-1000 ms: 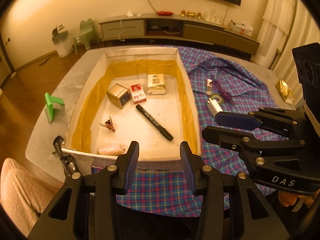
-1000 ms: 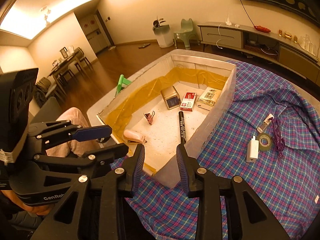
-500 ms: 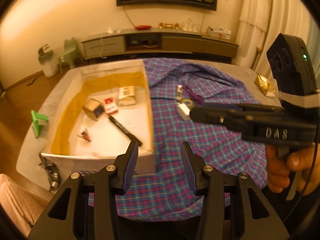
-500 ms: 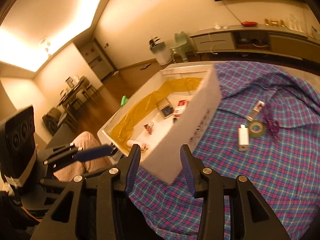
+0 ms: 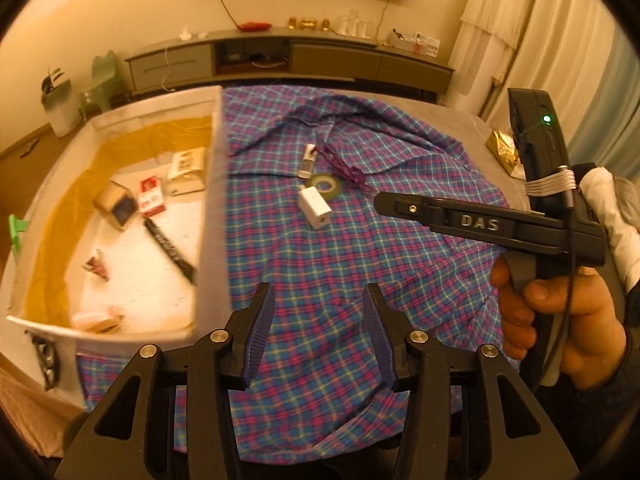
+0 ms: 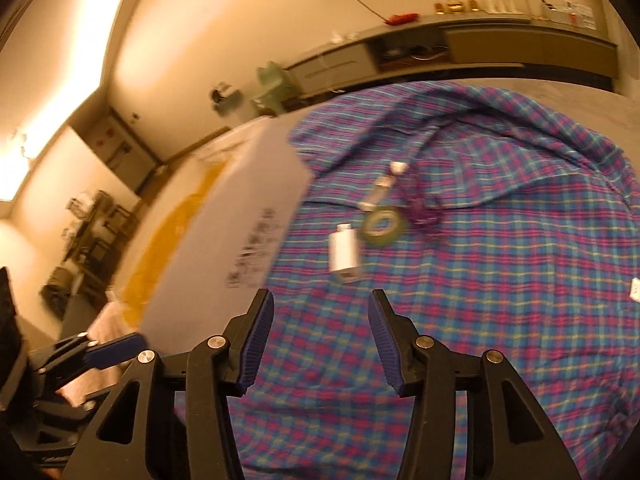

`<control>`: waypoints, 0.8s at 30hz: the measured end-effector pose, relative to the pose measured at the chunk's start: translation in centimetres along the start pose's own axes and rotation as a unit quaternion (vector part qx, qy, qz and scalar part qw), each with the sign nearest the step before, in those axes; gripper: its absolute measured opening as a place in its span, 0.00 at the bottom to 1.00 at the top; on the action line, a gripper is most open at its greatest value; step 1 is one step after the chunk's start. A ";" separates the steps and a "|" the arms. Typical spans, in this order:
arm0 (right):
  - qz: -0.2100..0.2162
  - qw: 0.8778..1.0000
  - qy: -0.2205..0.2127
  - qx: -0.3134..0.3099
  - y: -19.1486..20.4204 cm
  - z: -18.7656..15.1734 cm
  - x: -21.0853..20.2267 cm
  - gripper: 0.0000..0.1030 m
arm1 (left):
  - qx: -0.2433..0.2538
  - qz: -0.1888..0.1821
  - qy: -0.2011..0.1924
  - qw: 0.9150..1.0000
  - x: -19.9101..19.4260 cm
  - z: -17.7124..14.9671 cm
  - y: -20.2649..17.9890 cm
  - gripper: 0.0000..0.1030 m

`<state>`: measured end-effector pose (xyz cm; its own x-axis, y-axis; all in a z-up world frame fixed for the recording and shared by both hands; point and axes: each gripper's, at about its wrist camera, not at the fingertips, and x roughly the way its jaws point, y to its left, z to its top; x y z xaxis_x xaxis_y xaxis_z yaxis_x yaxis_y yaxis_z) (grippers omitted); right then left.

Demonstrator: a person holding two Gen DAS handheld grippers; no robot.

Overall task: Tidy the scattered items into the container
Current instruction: 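Move both tools back over the plaid shirt toward the remaining items, then grasp the purple toy figure with the right tool while the left tool grasps the white charger plug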

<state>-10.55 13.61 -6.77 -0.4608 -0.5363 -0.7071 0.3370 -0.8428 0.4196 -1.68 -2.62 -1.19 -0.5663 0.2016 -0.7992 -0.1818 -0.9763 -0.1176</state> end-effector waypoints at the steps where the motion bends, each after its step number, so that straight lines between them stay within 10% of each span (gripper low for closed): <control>1: -0.010 1.000 0.003 -0.002 -0.5 0.4 0.5 0.49 | -0.002 -0.001 0.003 1.000 0.6 0.2 -0.2 0.48; 24: -0.113 0.981 0.051 -0.152 -4.3 5.8 11.6 0.46 | -0.113 0.017 0.055 0.992 17.5 6.7 1.7 0.49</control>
<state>-22.11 10.77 -13.48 -0.4725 -0.3175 -0.8221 0.4726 -0.8787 0.0677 -17.29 -0.20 -11.42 -0.4747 0.1717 -0.8632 0.0280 -0.9774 -0.2097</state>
